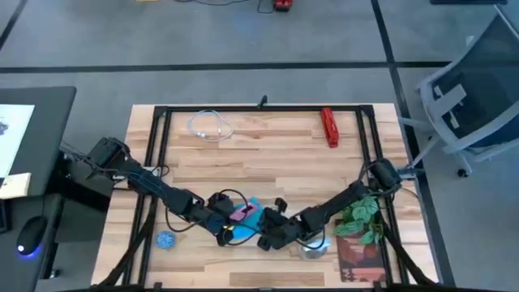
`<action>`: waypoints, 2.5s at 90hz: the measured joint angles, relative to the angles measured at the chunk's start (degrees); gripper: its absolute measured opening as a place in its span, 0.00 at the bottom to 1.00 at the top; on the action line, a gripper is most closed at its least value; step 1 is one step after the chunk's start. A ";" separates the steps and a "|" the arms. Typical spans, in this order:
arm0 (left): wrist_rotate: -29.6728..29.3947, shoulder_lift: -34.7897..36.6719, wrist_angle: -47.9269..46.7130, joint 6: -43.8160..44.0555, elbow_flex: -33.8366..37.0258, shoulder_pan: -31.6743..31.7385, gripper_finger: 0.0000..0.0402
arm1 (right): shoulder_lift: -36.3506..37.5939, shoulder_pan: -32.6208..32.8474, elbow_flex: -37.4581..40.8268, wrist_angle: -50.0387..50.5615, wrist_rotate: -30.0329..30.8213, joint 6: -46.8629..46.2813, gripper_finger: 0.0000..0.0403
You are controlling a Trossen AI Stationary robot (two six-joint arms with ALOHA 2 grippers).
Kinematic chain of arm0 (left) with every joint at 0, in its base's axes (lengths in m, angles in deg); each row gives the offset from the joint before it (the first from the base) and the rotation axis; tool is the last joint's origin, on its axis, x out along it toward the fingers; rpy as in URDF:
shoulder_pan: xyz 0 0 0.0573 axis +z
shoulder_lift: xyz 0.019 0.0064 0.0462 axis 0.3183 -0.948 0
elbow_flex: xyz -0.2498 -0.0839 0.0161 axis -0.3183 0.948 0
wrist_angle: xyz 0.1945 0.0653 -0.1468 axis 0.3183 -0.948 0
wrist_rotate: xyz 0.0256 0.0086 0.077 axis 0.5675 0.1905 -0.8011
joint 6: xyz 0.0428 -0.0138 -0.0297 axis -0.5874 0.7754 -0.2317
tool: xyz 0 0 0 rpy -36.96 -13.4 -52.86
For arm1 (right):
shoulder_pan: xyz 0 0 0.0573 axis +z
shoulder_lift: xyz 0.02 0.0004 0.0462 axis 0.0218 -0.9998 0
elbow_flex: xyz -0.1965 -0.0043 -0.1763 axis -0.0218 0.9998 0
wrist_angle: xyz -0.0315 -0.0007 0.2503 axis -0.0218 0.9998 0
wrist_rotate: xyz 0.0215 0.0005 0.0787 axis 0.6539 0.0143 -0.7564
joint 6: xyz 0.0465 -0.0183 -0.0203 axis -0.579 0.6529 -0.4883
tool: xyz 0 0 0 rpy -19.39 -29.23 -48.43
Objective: Apply microfiber cloth
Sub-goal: Wipe the back and front of the cellphone with the blue microfiber cloth
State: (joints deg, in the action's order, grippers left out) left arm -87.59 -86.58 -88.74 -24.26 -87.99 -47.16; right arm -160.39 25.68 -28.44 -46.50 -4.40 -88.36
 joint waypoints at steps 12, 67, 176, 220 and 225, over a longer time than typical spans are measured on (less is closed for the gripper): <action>-0.80 0.00 0.39 0.00 0.54 -0.04 0.03 | 0.00 0.25 0.00 0.14 1.80 0.37 0.03; -4.35 -0.02 21.96 -6.72 4.24 -0.44 0.03 | 0.05 6.81 -11.35 -4.44 26.81 25.23 0.01; -4.42 0.65 33.38 -13.46 4.09 -3.22 0.03 | 2.98 7.83 -14.10 8.65 34.34 33.95 0.00; -8.25 0.23 36.28 -17.22 4.28 -3.54 0.03 | 2.94 6.20 -14.10 4.70 19.32 33.47 0.01; -10.98 0.09 38.00 -18.44 4.22 -3.97 0.03 | 2.93 6.20 -14.10 2.63 22.06 35.37 0.01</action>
State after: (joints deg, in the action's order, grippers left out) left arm -98.56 -86.49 -50.74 -42.70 -83.77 -51.13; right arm -157.46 31.87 -42.54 -43.87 17.66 -52.99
